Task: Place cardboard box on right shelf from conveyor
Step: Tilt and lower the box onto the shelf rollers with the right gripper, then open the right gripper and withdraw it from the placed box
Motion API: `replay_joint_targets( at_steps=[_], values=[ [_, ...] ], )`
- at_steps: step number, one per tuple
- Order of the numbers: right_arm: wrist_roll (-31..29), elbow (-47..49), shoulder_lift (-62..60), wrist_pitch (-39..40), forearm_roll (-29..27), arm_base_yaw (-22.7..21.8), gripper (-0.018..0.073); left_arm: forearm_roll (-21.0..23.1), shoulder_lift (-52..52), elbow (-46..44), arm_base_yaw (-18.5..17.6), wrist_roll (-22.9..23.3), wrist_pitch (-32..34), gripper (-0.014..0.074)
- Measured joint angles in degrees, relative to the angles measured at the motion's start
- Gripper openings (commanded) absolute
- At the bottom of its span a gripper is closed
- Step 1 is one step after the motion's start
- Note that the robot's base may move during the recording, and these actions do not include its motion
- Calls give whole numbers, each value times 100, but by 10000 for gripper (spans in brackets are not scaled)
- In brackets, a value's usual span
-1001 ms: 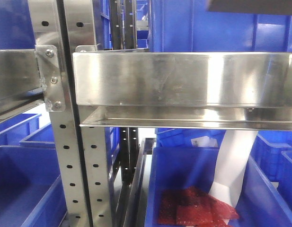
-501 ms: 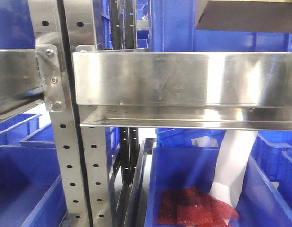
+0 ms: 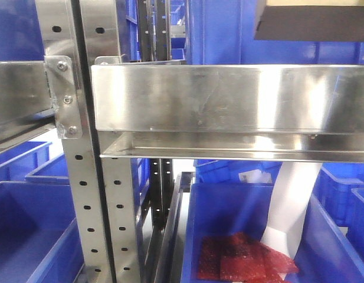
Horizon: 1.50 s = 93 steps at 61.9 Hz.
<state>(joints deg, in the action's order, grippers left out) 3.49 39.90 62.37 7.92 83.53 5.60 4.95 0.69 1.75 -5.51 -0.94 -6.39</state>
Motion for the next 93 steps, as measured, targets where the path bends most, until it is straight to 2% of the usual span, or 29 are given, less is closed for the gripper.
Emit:
replay_joint_targets(
  at_steps=[6, 39, 69, 74, 81, 87, 93],
  values=[
    [25, 4, 35, -36, -106, 52, 607, 0, 0, 0, 0, 0, 0, -119],
    [291, -71, -16, -180, -153, 52, 608, 0, 0, 0, 0, 0, 0, -119],
    [291, -972, -1312, -190, -278, 52, 606, 0, 0, 0, 0, 0, 0, -119],
    [291, -1010, -1476, -238, -678, 52, 603, 0, 0, 0, 0, 0, 0, -119],
    [291, -1014, -1784, -687, -2035, 52, 518, 0, 0, 0, 0, 0, 0, -119],
    [304, -1014, -2085, -1317, -3380, 52, 336, 0, 0, 0, 0, 0, 0, -119],
    [304, -1014, -2353, -1853, -4400, 52, 90, 0, 0, 0, 0, 0, 0, -119]
  ],
)
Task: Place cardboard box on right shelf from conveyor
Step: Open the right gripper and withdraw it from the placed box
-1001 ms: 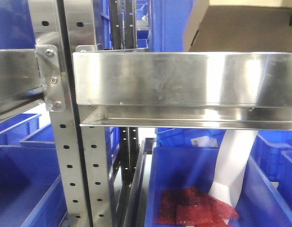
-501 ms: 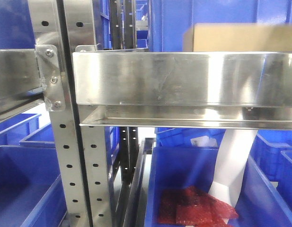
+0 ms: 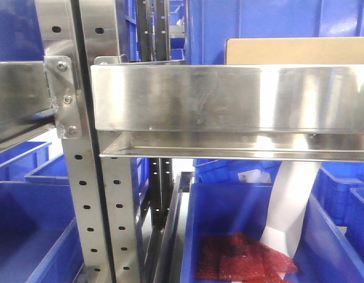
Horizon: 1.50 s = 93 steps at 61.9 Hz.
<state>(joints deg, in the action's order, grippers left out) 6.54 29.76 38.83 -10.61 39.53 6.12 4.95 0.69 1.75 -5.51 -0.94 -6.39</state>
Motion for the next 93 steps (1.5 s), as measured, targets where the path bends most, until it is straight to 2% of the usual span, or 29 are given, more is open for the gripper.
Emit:
replay_joint_targets(
  at_steps=[2, 9, 19, 29, 45, 80, 93],
  values=[
    [0, -22, -107, -99, -331, 0, 15, 0, 0, 0, 0, 0, 0, -119],
    [13, -206, -503, -109, -1196, 0, 28, 0, 0, 0, 0, 0, 0, -119],
    [15, -796, -1236, 358, -2375, 0, 28, 0, 0, 0, 0, 0, 0, -119],
    [25, -1563, -2204, 745, -3151, 0, 28, 0, 0, 0, 0, 0, 0, -119],
    [25, -2141, -3374, 839, -3316, 0, 28, 0, 0, 0, 0, 0, 0, -119],
    [37, -2225, -3448, 902, -3358, 0, 28, 0, 0, 0, 0, 0, 0, -119],
    [37, -2659, -3773, 909, -3919, -353, 28, 0, 0, 0, 0, 0, 0, -119]
  ],
)
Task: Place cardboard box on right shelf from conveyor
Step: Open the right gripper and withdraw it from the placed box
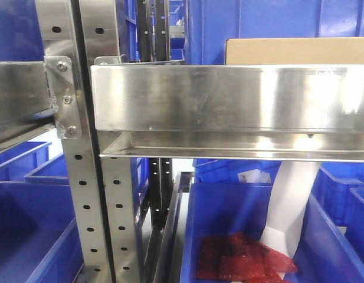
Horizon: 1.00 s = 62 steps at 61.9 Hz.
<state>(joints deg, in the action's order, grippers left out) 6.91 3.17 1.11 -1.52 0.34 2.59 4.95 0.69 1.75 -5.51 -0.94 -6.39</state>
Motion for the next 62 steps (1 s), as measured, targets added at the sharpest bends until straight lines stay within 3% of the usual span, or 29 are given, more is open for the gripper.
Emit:
replay_joint_targets(
  at_steps=[12, 62],
  values=[
    [-58, -456, -168, 152, -90, -291, 28, 0, 0, 0, 0, 0, 0, -119],
    [-58, -480, -168, 248, -90, -296, 28, 0, 0, 0, 0, 0, 0, -119]
  ],
)
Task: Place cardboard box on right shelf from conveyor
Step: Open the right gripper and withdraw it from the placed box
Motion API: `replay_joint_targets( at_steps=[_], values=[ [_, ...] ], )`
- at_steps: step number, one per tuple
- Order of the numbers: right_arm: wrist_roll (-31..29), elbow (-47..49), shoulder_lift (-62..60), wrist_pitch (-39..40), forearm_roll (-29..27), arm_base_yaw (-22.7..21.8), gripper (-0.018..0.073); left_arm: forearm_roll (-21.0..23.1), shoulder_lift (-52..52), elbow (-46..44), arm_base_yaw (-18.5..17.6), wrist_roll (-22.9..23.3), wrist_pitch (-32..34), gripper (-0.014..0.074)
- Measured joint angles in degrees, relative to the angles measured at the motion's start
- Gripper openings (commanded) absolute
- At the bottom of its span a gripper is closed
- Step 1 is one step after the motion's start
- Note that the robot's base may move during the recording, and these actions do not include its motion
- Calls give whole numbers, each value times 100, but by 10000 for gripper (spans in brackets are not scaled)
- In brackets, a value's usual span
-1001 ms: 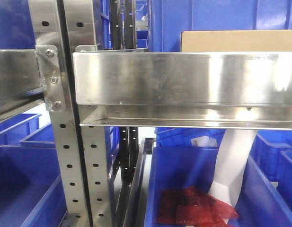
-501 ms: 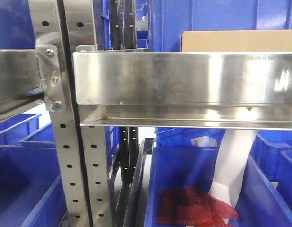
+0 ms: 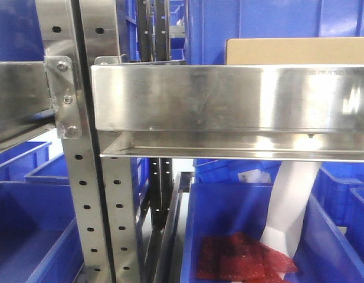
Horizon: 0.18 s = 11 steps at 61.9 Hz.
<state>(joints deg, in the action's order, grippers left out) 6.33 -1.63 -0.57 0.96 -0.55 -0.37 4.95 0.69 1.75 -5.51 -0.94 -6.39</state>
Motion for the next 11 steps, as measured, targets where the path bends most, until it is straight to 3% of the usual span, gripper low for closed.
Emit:
replay_joint_targets(
  at_steps=[11],
  values=[
    [0, 0, 0, 0, 0, 0, 28, 0, 0, 0, 0, 0, 0, -119]
  ],
)
